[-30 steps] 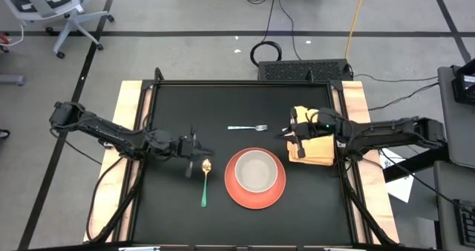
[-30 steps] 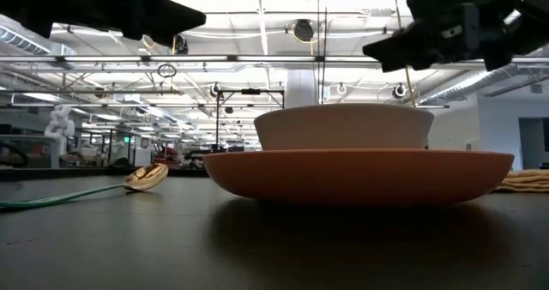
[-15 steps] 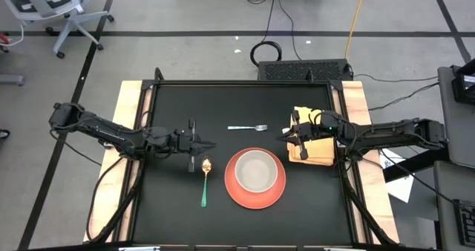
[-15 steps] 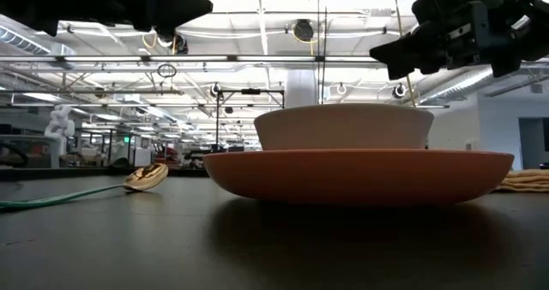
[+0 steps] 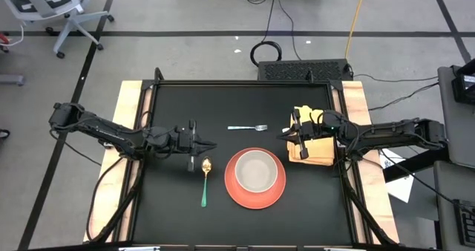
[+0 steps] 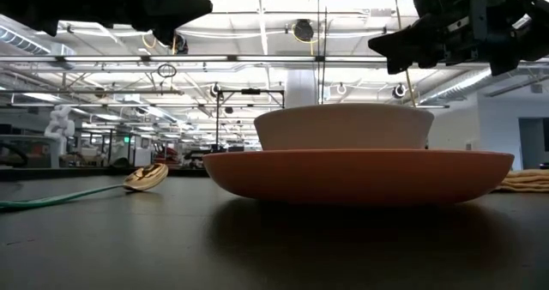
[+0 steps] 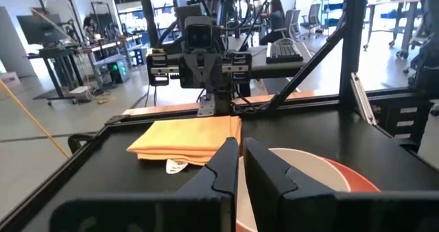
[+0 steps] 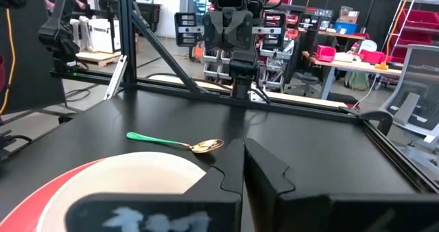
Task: Set table place
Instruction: Put the green patterned fork on the orange plate to the left of the white bowl
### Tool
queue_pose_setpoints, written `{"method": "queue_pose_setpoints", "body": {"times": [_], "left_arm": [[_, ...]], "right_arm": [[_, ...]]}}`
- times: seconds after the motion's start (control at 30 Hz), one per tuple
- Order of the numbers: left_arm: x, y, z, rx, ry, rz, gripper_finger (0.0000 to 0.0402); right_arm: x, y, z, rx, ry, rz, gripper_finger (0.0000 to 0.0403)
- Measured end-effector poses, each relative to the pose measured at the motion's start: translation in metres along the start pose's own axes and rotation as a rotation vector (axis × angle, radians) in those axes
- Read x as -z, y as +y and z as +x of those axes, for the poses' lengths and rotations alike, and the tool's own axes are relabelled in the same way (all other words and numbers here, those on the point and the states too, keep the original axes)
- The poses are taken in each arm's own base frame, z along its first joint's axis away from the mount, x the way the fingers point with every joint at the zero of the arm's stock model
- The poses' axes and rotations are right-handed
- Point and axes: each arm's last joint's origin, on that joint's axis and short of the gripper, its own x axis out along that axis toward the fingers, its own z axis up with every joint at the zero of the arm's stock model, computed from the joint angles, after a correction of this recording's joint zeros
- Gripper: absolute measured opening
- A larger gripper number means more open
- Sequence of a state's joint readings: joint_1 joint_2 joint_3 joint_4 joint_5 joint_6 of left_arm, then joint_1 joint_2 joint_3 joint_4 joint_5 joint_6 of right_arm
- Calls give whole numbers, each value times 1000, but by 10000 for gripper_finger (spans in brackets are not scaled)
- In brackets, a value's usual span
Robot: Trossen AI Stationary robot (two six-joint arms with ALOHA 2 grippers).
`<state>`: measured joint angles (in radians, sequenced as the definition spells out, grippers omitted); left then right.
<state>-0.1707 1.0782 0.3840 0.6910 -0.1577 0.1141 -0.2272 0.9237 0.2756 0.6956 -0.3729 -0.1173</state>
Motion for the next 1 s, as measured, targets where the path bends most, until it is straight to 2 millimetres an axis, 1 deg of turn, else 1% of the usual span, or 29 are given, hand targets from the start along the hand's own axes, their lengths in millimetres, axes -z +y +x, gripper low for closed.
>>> {"method": "queue_pose_setpoints", "body": {"times": [0.23,0.33,0.5,0.83,0.93,1.0], "left_arm": [[-1,0,0,-1,-7,31,31],[-3,0,0,-4,-26,12,31],[3,-1,0,18,26,-1,31],[3,-1,0,30,32,21,31],[3,0,0,5,36,47,31],[3,1,0,-48,42,91,31]], "right_arm": [[0,0,0,0,0,-7,0],[0,0,0,0,3,-7,0],[1,0,0,-1,8,-4,0],[4,0,0,-4,37,-15,0],[5,1,0,-7,53,-39,0],[7,1,0,-8,66,-57,0]]}}
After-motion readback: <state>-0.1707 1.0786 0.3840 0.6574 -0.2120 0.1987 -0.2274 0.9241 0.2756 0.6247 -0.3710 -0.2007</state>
